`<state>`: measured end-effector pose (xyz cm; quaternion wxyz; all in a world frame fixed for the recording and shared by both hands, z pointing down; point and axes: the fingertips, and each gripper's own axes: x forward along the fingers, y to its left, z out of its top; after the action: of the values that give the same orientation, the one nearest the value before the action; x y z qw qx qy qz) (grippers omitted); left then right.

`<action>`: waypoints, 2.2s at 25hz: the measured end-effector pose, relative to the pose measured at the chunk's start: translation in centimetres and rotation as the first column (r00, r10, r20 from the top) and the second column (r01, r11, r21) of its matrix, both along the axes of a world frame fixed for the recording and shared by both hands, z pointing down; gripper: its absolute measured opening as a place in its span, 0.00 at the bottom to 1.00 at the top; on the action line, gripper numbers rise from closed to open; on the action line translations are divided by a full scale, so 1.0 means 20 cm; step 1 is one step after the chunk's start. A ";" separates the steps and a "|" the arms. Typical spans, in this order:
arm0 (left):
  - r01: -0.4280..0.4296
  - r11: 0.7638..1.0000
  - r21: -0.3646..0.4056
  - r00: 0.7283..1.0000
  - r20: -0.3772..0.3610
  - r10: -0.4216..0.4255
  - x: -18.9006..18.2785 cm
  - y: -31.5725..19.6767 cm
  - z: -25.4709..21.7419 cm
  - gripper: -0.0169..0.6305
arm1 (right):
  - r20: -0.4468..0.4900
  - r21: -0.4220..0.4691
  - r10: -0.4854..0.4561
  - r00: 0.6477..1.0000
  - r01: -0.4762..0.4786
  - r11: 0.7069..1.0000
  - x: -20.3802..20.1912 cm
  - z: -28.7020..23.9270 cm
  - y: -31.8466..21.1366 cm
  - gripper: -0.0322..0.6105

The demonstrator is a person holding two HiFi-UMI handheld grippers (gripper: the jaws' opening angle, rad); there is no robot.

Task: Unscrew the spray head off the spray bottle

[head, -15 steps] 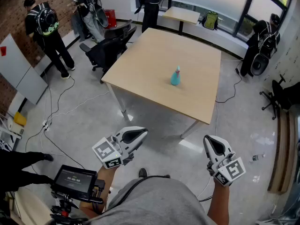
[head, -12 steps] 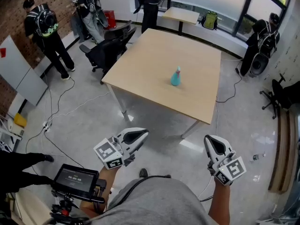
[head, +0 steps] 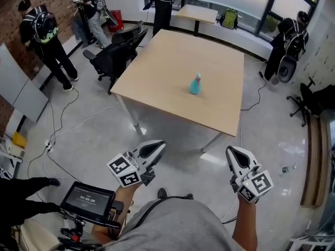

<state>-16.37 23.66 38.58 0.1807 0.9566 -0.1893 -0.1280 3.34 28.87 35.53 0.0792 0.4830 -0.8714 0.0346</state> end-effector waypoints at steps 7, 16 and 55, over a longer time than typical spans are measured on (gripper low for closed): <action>-0.031 0.999 0.044 0.999 0.031 0.029 -0.07 -0.09 0.04 0.03 | 0.026 0.015 0.027 0.999 -0.028 0.999 -0.04 0.03 -0.08 0.06; -0.072 0.997 0.042 0.997 0.032 0.070 -0.17 -0.36 0.14 0.03 | -0.003 0.024 0.049 0.999 -0.049 0.999 -0.20 0.14 -0.30 0.06; -0.022 0.997 0.078 0.951 0.309 -0.003 0.94 -2.18 1.07 0.46 | 0.042 -0.087 -0.118 0.992 0.121 0.989 0.47 0.28 -1.86 0.06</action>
<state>2.47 -19.95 59.97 0.1109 0.9723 -0.2053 0.0164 12.80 -8.23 41.10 0.0867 0.4252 -0.8976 0.0775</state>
